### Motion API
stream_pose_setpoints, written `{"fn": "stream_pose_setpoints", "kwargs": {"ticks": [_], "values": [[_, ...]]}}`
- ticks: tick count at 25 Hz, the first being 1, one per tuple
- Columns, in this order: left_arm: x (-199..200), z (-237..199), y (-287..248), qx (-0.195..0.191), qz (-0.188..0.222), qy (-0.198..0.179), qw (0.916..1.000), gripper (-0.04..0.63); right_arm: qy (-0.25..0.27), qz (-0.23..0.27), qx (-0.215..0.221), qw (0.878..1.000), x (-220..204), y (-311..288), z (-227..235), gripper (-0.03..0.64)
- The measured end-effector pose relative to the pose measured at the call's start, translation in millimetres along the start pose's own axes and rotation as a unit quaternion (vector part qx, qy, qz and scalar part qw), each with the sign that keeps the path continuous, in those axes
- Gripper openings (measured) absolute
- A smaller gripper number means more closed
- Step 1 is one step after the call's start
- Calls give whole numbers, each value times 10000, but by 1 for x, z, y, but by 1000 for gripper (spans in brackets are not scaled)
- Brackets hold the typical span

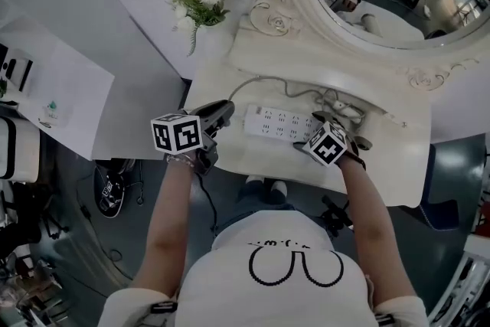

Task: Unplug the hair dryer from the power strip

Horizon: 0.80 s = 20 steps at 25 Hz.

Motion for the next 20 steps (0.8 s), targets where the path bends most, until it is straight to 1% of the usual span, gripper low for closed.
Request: {"fn": "stream_pose_setpoints", "kwargs": {"ticks": [1,5,7,9,10,11,14,16,18,20], "values": [[-3,-8,1,119,8,88,9999,71,-23,8,-15,10000,0,0,0,457],[-25,-34,-5,496,-183,452,9976,71,-90,59,-78,9999,0,1,-1,457],[-36,-48,-6,795,-251,596,9947,71,-87,119,-110,9998,0,1,-2,457],[-45,-60,-7,1127,-352,635,9910,71,-80,123,-159,9998,0,1,-2,457],[-48,-63,-6,1284,-387,589,9892,73,-61,106,-201,9997,1,3,-2,459],[-49,-66,-6,1419,-387,517,9878,90,-24,108,-257,9996,3,5,-1,457],[-48,-68,-4,1619,-287,299,9859,191,10,291,-405,9988,14,20,2,459],[-47,-66,-3,1617,-296,118,9863,244,-96,484,-472,9977,21,34,4,459],[-47,-60,2,1568,-356,-141,9869,259,-253,718,-585,9954,24,52,6,459],[-47,-52,10,1488,-430,-422,9870,261,-475,1000,-752,9910,26,72,7,459]]}}
Point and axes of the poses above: the fingertips, and each gripper's own axes: y backward along the fingers, z to its right, x out of its top, the point moved 3 cm from there along y, backward along the fingers
